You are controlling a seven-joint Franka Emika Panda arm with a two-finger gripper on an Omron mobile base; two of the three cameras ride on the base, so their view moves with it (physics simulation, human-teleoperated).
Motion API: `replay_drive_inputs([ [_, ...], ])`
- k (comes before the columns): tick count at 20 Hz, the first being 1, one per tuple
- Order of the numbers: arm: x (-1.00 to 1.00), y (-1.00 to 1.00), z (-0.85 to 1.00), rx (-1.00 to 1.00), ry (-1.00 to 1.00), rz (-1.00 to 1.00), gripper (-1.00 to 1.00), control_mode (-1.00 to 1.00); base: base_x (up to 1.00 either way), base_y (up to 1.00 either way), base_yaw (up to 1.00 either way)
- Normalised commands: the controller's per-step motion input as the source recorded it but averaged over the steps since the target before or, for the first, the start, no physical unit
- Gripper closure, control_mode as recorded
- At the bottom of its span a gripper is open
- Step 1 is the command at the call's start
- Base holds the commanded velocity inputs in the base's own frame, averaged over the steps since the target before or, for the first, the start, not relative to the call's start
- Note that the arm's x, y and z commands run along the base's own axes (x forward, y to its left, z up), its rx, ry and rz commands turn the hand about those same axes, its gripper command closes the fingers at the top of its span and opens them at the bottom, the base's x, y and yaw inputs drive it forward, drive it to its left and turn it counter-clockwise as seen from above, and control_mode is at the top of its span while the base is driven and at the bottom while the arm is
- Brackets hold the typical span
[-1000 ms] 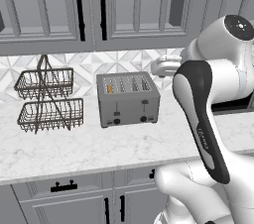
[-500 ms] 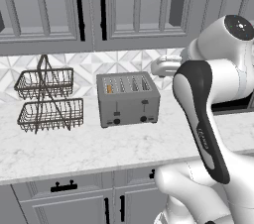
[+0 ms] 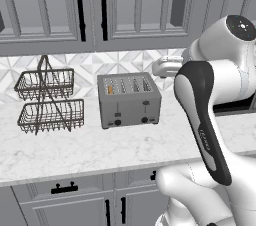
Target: Start the toaster. Once the lever pops up, take the bread to the plate on the dining counter.
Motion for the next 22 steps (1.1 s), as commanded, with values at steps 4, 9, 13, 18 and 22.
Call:
replay_drive_inputs([
  [4,0.0,0.0,0.0,0.0,0.0,0.0,-1.0,-1.0,0.0,0.0,0.0],
  [9,0.0,0.0,0.0,0.0,0.0,0.0,-1.0,-1.0,0.0,0.0,0.0],
  [13,0.0,0.0,0.0,0.0,0.0,0.0,-1.0,-1.0,0.0,0.0,0.0],
  [18,0.0,0.0,0.0,0.0,0.0,0.0,-1.0,-1.0,0.0,0.0,0.0],
  [22,0.0,0.0,0.0,0.0,0.0,0.0,-1.0,-1.0,0.0,0.0,0.0],
])
